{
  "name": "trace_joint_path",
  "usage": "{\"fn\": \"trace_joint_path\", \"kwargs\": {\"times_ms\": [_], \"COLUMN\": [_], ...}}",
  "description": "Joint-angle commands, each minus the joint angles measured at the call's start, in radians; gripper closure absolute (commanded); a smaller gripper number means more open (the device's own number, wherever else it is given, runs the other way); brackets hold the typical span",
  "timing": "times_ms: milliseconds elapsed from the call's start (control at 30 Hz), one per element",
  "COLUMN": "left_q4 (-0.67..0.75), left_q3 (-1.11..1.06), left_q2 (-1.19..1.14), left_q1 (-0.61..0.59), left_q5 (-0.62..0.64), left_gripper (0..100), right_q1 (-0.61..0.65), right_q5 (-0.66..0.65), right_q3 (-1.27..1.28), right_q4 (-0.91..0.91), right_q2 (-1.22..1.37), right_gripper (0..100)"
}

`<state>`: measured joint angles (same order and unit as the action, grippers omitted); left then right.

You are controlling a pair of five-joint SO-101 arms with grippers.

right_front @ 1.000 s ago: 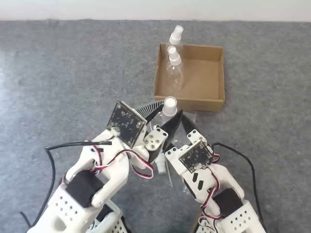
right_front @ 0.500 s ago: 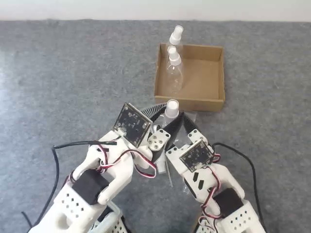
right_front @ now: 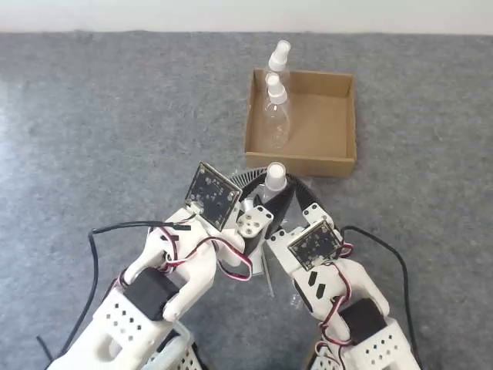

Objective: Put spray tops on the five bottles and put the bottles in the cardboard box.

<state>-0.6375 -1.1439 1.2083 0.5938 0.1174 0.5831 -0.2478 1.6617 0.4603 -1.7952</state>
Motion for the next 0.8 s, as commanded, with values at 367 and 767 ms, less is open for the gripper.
{"fn": "trace_joint_path", "kwargs": {"times_ms": [367,767], "left_q4": [-0.046,-0.109], "left_q3": [0.062,0.139], "left_q2": [0.014,0.014], "left_q1": [-0.008,-0.091], "left_q5": [0.029,0.092], "left_gripper": [81,82], "right_q1": [-0.028,-0.027], "right_q5": [-0.006,-0.006], "right_q3": [0.012,0.015], "right_q4": [0.001,0.001], "right_q2": [-0.013,-0.013], "right_gripper": [94.7,94.7]}}
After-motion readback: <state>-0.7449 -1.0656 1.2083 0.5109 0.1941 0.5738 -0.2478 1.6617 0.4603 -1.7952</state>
